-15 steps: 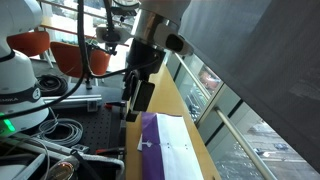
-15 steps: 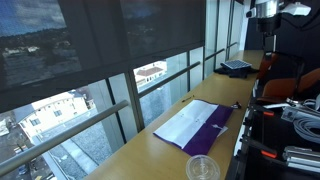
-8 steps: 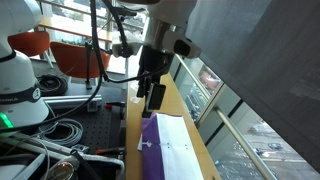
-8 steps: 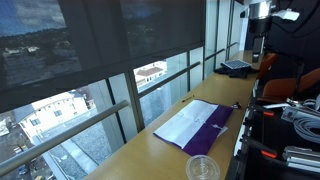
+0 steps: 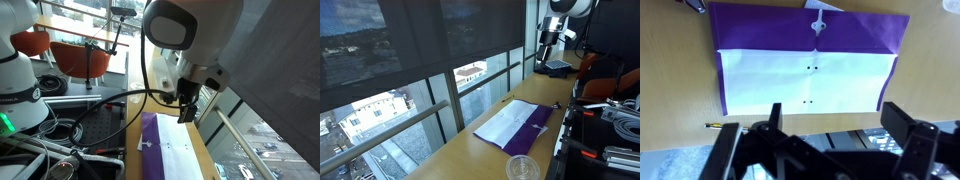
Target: Close the purple folder.
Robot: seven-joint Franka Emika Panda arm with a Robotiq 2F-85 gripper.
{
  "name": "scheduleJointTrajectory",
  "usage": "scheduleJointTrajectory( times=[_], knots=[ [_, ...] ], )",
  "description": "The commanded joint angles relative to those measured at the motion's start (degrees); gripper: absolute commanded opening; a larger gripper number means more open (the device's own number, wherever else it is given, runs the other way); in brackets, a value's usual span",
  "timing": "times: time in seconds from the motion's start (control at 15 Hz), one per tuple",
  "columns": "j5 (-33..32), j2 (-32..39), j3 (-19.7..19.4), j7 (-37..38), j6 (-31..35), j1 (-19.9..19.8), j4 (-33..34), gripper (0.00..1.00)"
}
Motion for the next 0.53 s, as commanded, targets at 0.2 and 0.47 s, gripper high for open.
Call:
scheduleJointTrajectory(
  times=[0.2, 0.47],
  knots=[
    [14.4, 22.6, 4.8, -9.7, -1.8, -10.1, 19.7, 1.0],
    [13.4, 31.3, 9.0, -9.5, -1.0, -16.4, 24.7, 1.0]
  ],
)
